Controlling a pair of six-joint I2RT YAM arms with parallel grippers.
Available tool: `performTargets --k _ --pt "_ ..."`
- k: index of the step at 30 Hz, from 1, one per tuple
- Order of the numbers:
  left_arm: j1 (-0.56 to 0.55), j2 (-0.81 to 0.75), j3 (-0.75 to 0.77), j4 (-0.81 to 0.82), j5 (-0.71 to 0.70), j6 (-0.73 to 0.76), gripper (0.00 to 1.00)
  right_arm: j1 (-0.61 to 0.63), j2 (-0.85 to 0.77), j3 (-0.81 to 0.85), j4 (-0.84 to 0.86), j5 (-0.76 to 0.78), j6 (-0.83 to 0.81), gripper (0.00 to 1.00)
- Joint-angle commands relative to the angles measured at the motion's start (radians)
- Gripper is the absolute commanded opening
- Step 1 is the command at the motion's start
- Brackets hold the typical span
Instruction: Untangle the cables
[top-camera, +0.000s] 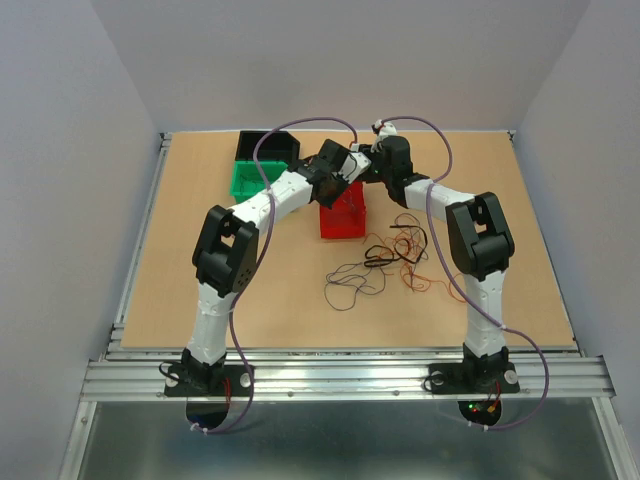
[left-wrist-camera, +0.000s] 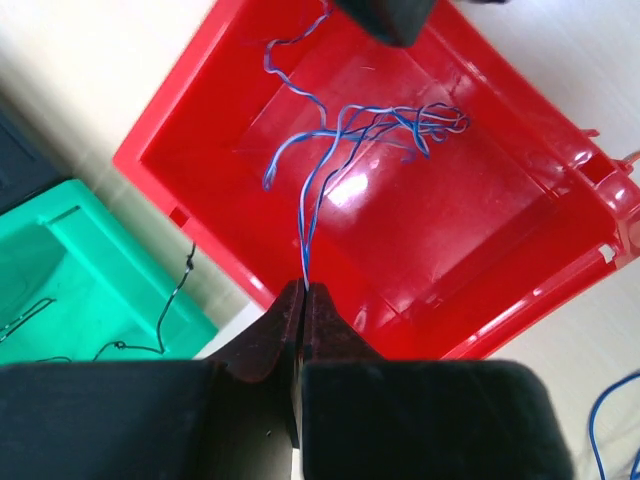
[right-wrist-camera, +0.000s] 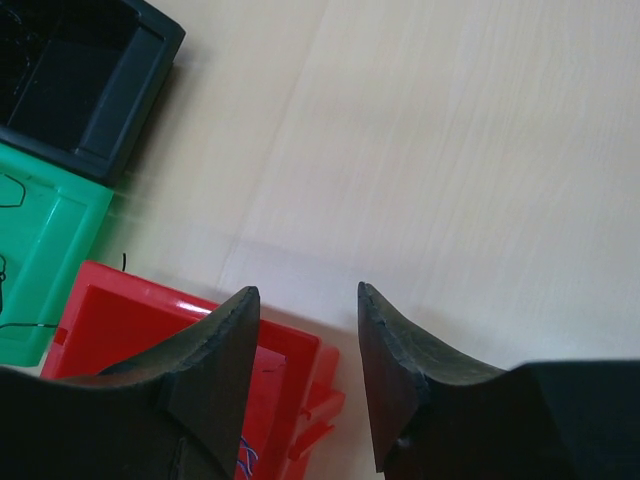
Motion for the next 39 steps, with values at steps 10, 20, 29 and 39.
performTargets --k 10,20,29,39 --pt "-0.043 0.107 0.103 -0.016 -0.071 -0.055 0.0 0.004 -0.117 -0.179 0.115 0.148 0.061 0.47" --pt "-0.037 0.069 -0.023 0.185 -0.03 -0.133 0.0 0.001 -0.252 -0.33 0.161 0.222 0.093 0.47" --pt "-0.021 -0.005 -0.198 0.392 0.023 -0.187 0.0 -0.01 -0.365 -0.475 0.223 0.175 0.113 0.46" --pt "-0.021 -0.095 -0.327 0.558 0.059 -0.216 0.0 -0.01 -0.462 -0.579 0.256 0.036 0.133 0.07"
